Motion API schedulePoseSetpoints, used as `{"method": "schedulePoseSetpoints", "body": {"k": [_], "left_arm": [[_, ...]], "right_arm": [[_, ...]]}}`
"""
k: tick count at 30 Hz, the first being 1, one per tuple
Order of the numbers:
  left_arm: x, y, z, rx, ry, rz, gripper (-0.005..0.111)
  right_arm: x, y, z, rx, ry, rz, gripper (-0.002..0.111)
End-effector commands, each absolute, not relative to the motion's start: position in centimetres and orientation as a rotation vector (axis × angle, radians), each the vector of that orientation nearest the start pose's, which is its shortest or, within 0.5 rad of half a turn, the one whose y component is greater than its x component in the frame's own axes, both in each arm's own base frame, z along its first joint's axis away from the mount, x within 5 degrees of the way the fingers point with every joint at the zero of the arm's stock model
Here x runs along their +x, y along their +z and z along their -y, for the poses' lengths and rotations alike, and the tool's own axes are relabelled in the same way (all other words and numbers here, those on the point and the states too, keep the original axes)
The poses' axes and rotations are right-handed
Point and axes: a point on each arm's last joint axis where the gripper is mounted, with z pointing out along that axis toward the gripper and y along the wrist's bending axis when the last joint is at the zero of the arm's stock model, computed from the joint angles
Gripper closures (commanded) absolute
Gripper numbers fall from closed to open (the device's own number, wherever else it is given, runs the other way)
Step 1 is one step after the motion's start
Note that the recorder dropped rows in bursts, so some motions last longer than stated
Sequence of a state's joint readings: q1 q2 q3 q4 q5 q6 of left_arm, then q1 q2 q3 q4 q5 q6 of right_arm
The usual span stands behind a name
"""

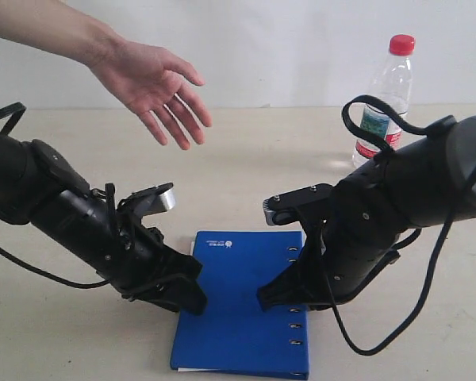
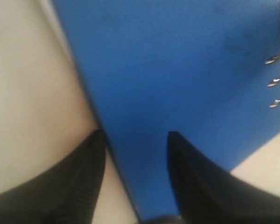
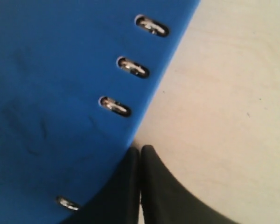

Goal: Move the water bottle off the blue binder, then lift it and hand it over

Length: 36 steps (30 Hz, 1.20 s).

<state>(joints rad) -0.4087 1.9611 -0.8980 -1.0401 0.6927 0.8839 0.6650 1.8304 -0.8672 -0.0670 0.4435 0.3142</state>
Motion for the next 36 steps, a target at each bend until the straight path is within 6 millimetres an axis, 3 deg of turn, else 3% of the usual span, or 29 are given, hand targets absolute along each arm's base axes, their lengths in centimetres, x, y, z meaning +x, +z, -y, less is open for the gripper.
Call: {"method": "schedulePoseSetpoints", "body": {"k": [1, 8, 17, 27, 36], "left_arm": [[26.6, 8.8, 17.7, 0.686, -0.986, -2.868, 0.056], [26.5, 10.1, 18.9, 0.715, -1.229, -2.750, 0.056], [27.0, 12.4, 20.0, 0.765, -1.407, -2.601, 0.056], [26.5, 13.3, 20.3, 0.816, -1.532, -2.544, 0.056], [26.4, 14.7, 20.3, 0.865, -1.536, -2.466, 0.056]], "right_arm": [[24.2, 11.2, -18.8, -0.601, 0.109, -2.872, 0.108], [24.3, 11.2, -18.9, -0.600, 0.115, -2.864, 0.108], [24.3, 11.3, -18.9, -0.603, 0.119, -2.857, 0.108], [24.3, 11.3, -18.9, -0.603, 0.121, -2.856, 0.108], [24.4, 11.3, -18.9, -0.606, 0.122, -2.852, 0.108]]}}
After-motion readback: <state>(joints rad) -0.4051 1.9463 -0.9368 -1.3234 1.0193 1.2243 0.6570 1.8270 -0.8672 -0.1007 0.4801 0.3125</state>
